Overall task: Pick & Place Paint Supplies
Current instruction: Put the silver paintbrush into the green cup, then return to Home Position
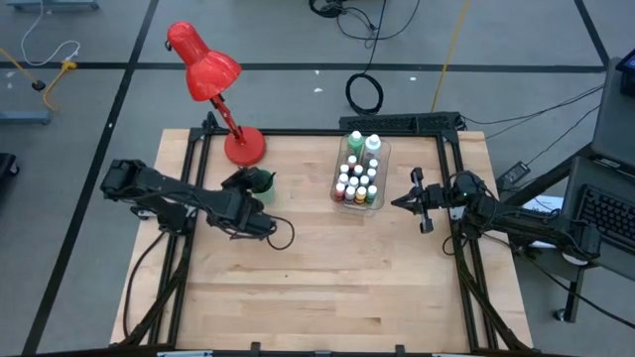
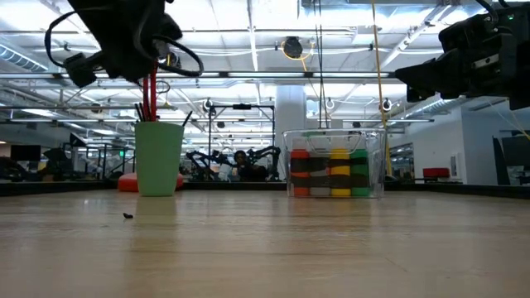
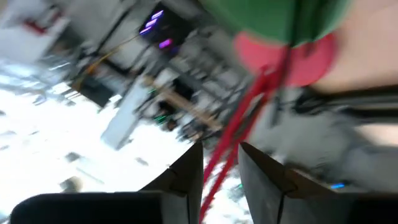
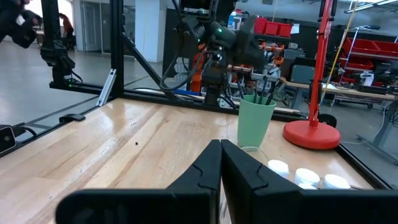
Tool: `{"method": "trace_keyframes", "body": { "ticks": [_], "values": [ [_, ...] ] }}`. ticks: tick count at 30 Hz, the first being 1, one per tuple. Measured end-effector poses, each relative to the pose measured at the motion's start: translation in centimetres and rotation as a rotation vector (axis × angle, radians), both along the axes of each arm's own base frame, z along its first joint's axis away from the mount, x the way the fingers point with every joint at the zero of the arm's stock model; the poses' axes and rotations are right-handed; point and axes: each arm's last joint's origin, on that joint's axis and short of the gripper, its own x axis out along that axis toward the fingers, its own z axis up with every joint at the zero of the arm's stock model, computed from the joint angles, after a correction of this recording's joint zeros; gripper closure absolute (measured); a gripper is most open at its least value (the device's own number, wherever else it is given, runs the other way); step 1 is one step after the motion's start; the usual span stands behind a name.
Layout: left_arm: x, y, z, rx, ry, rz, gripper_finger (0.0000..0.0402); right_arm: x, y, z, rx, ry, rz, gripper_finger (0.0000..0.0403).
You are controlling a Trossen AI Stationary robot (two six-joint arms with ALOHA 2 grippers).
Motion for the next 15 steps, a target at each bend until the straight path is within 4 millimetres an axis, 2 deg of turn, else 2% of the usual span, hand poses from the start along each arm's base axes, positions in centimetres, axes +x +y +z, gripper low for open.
{"method": "trace_keyframes", "body": {
  "ticks": [4, 7, 12, 15],
  "values": [
    [-0.1, -0.6, 1.2, 0.149, -0.038, -0.094, 0.0294, 0.0, 0.0, 0.0, 0.0, 0.0, 0.0, 0.0399],
    [-0.3, -1.2, 3.6, 0.102, -0.21, -0.08, 0.0293, 0.0, 0.0, 0.0, 0.0, 0.0, 0.0, 0.0399],
    [-1.8, -1.4, 9.1, -0.338, -0.7, 0.133, 0.0293, 0.0, 0.0, 0.0, 0.0, 0.0, 0.0, 0.0399],
    [-1.7, -1.6, 12.0, -0.627, -1.107, 0.191, 0.0293, 0.0, 0.0, 0.0, 0.0, 0.0, 0.0, 0.0399]
  ]
}}
